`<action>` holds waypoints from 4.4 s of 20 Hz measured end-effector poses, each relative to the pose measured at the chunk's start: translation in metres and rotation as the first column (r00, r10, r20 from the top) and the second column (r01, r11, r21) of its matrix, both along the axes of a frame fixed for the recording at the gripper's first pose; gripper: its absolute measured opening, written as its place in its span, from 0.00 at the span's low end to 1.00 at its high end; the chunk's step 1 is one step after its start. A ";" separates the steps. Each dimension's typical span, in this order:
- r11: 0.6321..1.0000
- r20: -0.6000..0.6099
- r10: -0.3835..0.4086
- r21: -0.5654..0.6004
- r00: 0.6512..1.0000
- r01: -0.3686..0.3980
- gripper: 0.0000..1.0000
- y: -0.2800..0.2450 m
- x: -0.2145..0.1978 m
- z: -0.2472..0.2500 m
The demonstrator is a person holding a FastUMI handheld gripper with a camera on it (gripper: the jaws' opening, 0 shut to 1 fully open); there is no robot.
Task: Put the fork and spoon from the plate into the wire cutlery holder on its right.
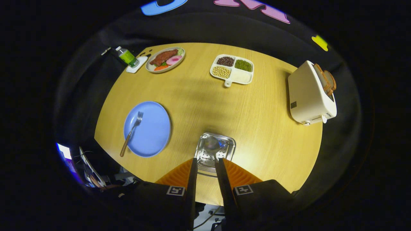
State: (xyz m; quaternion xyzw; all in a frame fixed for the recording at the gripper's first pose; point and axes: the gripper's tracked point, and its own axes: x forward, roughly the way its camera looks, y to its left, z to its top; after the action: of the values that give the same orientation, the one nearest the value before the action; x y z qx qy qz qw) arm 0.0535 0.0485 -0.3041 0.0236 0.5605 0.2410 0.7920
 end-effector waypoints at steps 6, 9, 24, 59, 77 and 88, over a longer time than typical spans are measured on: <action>0.988 0.053 -0.011 0.156 0.999 0.003 0.48 0.082 -0.029 0.035; 0.980 0.043 0.004 0.197 0.999 -0.013 0.57 0.128 -0.043 0.028; 0.977 -0.166 -0.069 0.186 0.984 0.100 0.57 0.275 -0.051 -0.054; 0.962 -0.030 -0.022 0.271 0.999 0.029 0.06 0.158 -0.052 0.018; 0.995 -0.317 0.054 -0.061 0.947 -0.077 0.06 -0.036 -0.044 -0.010; 0.936 -0.558 0.170 -0.166 0.812 -0.310 0.05 -0.045 -0.031 -0.045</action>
State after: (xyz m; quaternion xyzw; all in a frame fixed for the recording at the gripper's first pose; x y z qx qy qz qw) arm 0.0221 0.0030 -0.3489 -0.0813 0.7830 0.2512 0.5632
